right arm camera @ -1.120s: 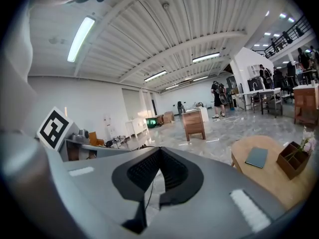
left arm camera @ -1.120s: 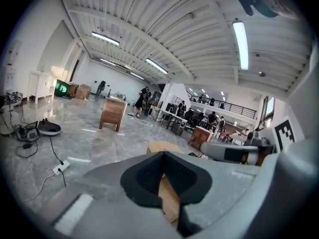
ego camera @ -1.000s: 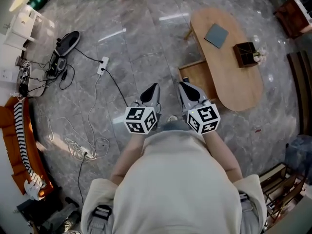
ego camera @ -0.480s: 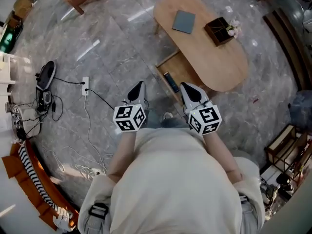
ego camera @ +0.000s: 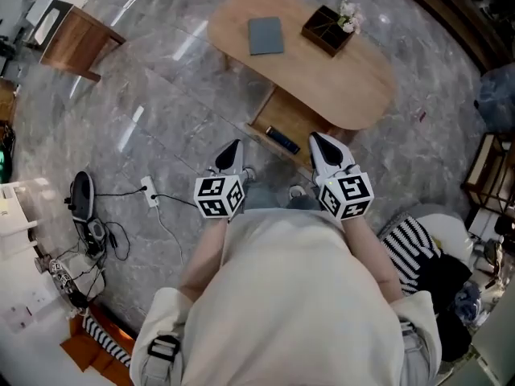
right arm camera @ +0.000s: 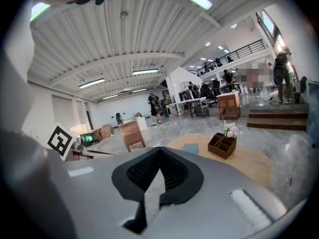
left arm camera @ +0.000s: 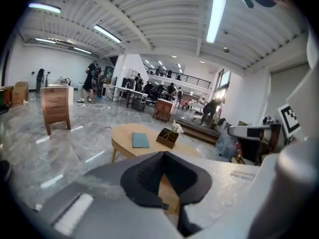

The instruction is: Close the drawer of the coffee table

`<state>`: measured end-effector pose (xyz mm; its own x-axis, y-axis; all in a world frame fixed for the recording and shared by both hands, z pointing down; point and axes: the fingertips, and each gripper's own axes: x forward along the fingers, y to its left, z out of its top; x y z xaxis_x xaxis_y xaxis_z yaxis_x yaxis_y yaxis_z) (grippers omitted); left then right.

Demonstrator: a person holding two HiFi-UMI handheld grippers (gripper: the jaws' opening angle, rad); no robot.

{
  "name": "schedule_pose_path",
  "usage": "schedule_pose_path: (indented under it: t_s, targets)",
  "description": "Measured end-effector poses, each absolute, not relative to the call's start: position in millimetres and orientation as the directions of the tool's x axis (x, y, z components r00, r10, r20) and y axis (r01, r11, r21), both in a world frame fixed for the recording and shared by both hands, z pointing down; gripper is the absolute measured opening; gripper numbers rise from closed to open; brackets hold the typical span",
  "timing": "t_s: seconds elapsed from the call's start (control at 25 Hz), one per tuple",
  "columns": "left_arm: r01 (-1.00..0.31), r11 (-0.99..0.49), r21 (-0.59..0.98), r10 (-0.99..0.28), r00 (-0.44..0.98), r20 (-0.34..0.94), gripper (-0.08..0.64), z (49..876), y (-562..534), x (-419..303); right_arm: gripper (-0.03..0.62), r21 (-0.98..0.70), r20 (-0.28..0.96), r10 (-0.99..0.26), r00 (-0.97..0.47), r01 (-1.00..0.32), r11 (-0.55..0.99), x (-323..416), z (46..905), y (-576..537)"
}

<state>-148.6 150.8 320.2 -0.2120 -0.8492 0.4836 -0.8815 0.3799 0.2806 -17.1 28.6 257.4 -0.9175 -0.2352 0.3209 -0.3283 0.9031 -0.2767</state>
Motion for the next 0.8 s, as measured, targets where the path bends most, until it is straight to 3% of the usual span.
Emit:
schedule_pose_path:
  t_s: [0.48, 0.8]
  targets:
    - [-0.965, 0.034, 0.260, -0.778, 0.138, 0.613, 0.000, 386.0, 110.8, -202.0, 0.002, -0.262, 0.409, -0.555, -0.724, -0.676, 0.689, -12.6, 296.2, 14.0]
    - [-0.956, -0.114, 0.272, -0.676, 0.275, 0.683, 0.001, 445.4, 105.0, -217.9, 0.002, -0.234, 0.510, -0.670, -0.540, -0.836, 0.496, 25.1, 344.0, 35.5]
